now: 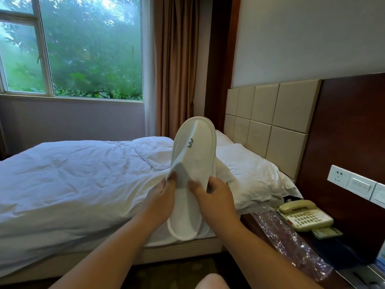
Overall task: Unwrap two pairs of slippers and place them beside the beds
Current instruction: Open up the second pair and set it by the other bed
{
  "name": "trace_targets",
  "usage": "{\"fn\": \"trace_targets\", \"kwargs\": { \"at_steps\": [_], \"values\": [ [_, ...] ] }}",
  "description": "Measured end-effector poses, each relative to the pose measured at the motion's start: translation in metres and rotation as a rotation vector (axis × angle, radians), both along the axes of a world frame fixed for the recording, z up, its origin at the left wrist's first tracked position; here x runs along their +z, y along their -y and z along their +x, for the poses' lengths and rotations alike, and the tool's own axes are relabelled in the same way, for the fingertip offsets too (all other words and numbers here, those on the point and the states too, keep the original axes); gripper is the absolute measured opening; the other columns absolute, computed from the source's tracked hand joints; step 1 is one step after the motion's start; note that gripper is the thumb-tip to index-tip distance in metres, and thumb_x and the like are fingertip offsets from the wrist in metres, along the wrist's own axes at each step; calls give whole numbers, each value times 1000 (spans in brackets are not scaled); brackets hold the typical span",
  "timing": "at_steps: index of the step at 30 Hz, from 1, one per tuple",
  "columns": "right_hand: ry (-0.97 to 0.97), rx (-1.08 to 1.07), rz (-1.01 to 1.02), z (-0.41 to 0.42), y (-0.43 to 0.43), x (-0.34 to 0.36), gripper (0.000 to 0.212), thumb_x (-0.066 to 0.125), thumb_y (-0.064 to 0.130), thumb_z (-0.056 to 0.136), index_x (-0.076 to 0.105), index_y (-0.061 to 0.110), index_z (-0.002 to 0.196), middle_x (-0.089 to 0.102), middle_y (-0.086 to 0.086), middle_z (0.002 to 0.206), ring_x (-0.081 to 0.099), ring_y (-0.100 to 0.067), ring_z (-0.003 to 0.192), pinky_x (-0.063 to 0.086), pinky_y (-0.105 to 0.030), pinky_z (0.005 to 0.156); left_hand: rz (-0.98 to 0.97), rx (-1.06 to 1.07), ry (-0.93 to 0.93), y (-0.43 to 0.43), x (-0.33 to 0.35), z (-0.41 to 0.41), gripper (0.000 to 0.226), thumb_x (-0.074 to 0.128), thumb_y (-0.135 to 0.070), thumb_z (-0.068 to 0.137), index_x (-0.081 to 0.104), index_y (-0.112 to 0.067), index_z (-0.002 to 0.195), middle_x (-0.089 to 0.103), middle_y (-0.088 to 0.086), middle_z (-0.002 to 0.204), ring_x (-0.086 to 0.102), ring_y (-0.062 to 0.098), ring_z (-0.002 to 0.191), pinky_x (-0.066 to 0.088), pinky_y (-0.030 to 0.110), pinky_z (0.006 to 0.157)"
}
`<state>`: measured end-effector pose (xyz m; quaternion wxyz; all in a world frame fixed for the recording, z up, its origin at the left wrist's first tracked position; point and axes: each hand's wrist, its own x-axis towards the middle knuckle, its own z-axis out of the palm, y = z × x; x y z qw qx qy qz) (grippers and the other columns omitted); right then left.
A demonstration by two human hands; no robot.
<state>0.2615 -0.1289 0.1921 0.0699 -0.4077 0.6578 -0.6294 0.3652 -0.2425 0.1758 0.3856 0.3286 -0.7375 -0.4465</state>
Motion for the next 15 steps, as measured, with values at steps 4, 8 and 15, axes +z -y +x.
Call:
{"fn": "trace_targets", "kwargs": {
  "at_steps": [4, 8, 15],
  "values": [
    [12, -88, 26, -3, 5, -9, 27, 53, 40, 94, 61, 20, 78, 61, -7, 84, 59, -19, 75, 40, -27, 60, -300, 265, 206, 8, 10, 12, 44, 54, -71, 82, 56, -28, 72, 60, -11, 65, 57, 8, 62, 41, 29, 54],
    [15, -112, 77, 0, 11, -17, 31, 48, 40, 96, 62, 13, 92, 61, -12, 97, 59, -26, 89, 43, -33, 72, -362, 312, 144, -19, 19, 6, 34, 62, -48, 85, 47, -23, 67, 53, -7, 59, 53, 16, 57, 37, 29, 49],
    [31, -132, 37, 3, 12, -12, 26, 49, 35, 95, 63, 14, 90, 64, -11, 95, 62, -25, 87, 53, -44, 81, -267, 29, 31, -60, 15, -18, 51, 41, -29, 102, 29, -36, 152, 63, -5, 111, 60, 4, 92, 49, 20, 75]
  ]
}}
